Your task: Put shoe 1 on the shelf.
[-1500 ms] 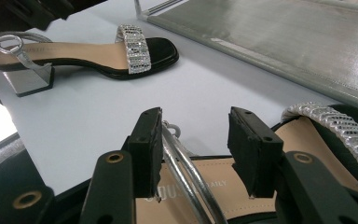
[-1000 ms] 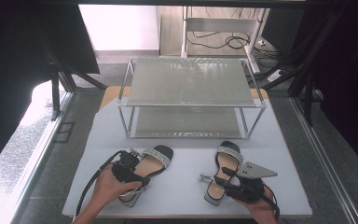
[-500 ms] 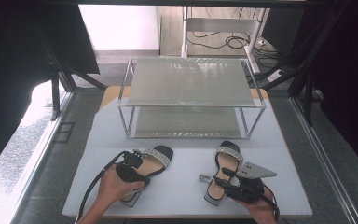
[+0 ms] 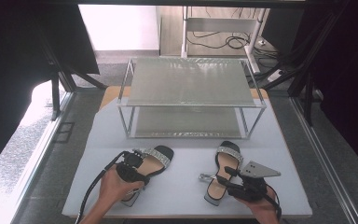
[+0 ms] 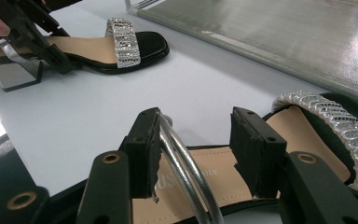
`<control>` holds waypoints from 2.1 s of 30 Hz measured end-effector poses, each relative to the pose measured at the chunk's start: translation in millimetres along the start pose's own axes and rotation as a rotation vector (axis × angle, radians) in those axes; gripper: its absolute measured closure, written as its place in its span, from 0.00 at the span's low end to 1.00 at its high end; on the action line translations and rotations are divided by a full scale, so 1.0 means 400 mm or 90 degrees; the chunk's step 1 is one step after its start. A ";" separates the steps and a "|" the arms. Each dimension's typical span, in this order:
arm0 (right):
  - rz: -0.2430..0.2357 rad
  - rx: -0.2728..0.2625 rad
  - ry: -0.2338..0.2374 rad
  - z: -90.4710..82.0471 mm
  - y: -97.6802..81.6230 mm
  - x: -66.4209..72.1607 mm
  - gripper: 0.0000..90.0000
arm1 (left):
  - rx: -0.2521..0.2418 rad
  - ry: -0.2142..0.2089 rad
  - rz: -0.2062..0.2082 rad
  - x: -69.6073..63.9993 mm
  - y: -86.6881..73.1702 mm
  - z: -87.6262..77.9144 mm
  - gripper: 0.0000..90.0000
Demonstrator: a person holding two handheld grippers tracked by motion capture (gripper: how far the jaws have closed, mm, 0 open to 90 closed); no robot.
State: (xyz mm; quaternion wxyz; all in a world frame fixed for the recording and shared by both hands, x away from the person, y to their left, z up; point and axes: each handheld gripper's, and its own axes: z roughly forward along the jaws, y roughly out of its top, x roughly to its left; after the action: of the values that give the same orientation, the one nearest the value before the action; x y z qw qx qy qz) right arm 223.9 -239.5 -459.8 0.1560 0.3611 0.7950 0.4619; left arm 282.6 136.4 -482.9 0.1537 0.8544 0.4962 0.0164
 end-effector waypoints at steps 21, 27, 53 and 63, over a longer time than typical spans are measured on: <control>0.013 -0.003 -0.012 -0.009 -0.004 -0.013 0.59 | -0.056 -0.074 0.049 0.021 0.019 -0.097 0.47; 0.013 -0.003 -0.011 -0.009 -0.006 -0.012 0.59 | -0.066 -0.084 0.066 0.018 0.034 -0.124 0.48; 0.021 -0.011 -0.022 -0.028 -0.008 -0.031 0.59 | -0.146 -0.116 0.103 0.012 0.119 -0.273 0.48; 0.019 -0.009 -0.021 -0.027 -0.008 -0.031 0.58 | -0.169 -0.122 0.124 -0.004 0.153 -0.321 0.48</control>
State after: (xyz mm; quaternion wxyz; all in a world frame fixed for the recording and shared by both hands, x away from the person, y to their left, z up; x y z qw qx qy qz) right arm 224.6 -256.2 -457.9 0.1649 0.3793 0.7837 0.4635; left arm 310.1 138.4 -343.3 0.3097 0.8681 0.3877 0.0151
